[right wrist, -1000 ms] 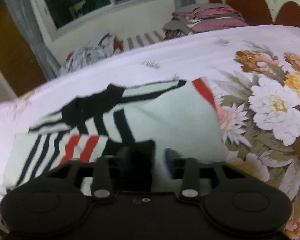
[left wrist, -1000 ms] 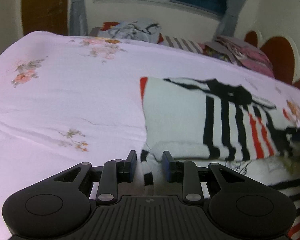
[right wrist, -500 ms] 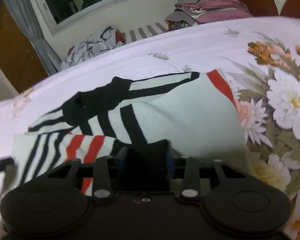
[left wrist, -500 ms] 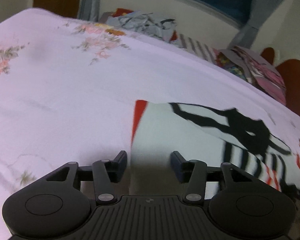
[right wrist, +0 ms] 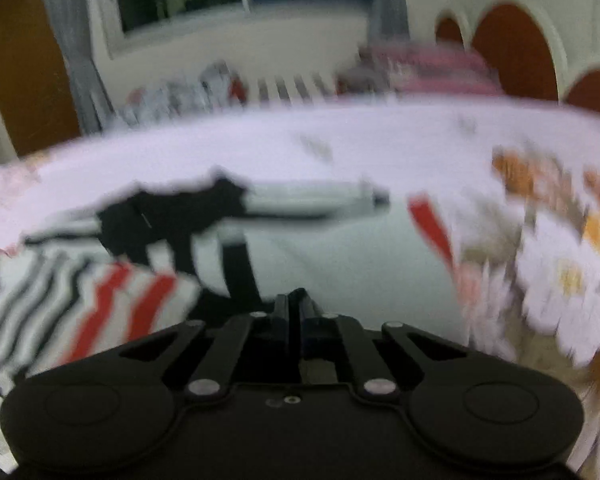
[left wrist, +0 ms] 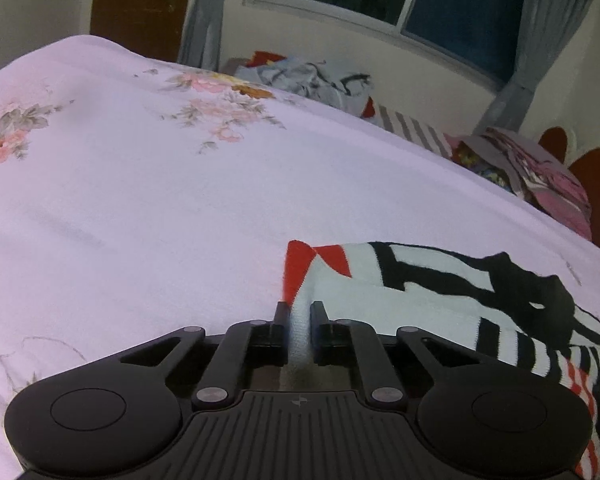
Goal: Fold small clothes
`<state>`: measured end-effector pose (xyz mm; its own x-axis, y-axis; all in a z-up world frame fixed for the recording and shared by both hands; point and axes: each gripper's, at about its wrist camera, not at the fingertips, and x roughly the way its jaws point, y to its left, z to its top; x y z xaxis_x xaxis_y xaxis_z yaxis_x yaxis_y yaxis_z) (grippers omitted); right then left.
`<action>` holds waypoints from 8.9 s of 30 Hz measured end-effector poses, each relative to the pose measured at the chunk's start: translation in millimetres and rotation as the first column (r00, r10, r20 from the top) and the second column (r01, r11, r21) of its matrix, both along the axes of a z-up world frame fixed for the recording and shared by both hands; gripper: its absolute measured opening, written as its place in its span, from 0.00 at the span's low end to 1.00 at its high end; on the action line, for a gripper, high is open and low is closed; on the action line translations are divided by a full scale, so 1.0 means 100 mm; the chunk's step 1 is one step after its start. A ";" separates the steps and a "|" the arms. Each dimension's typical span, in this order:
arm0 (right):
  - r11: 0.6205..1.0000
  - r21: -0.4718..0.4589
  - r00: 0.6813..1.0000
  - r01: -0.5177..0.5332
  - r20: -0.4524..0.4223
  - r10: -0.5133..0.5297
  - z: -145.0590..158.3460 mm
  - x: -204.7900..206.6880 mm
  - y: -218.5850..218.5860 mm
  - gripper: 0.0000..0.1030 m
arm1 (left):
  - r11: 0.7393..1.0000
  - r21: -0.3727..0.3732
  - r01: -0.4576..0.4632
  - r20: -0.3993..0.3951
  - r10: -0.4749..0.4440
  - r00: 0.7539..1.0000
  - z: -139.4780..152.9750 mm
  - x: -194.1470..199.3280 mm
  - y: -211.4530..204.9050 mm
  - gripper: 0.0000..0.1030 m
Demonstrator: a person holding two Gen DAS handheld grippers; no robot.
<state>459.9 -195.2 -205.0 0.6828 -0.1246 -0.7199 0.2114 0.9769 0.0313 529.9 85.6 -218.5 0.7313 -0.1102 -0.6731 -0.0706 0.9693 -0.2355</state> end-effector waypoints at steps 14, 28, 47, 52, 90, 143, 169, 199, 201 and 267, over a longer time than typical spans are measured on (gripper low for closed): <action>0.993 0.053 0.992 -0.110 0.061 0.107 0.28 0.04 0.19 0.29 | 0.991 0.050 0.121 0.064 -0.124 0.990 0.46 -0.32 -0.38 0.10; 0.992 0.011 0.991 -0.129 -0.031 0.129 0.13 0.01 0.22 0.35 | 0.977 0.112 0.180 -0.035 -0.177 0.984 0.22 -0.40 -0.61 0.10; 0.969 -0.105 0.973 -0.222 -0.086 0.213 0.10 -0.20 0.35 0.44 | 0.965 0.156 0.213 -0.059 -0.206 0.977 0.23 -0.70 -0.92 0.11; 0.970 -0.095 0.973 -0.224 -0.087 0.216 0.04 -0.25 0.25 0.52 | 0.962 0.186 0.202 -0.073 -0.191 0.979 0.26 -0.73 -0.97 0.11; 0.934 0.045 0.932 -0.354 -0.061 0.356 0.21 -1.24 0.39 0.32 | 0.955 0.139 0.261 -0.164 -0.237 0.957 0.27 -1.93 -0.96 0.12; 0.999 -0.028 0.992 0.016 -0.123 -0.020 0.32 -3.22 0.52 0.60 | 0.926 0.115 0.360 -0.140 -0.343 0.929 0.39 -3.38 -0.12 0.67; 0.991 0.113 0.977 0.068 -0.208 -0.043 0.14 -3.33 0.18 0.37 | 0.923 -0.146 0.355 -0.224 -0.381 0.897 0.11 -3.49 0.20 0.15; 0.989 0.097 0.991 -0.115 0.083 0.107 1.17 -2.21 0.08 0.09 | 0.920 -0.120 0.372 0.099 -0.362 0.927 1.12 -2.38 0.03 0.05; 0.988 0.093 0.989 -0.120 0.093 0.111 1.20 -2.05 0.04 0.09 | 0.925 -0.114 0.362 0.114 -0.350 0.930 1.17 -2.24 0.00 0.05; 0.965 0.262 0.999 -0.010 0.043 -0.002 0.34 0.51 -0.88 0.57 | 0.974 -0.075 0.212 -0.095 -0.218 0.971 0.54 0.26 -0.52 0.66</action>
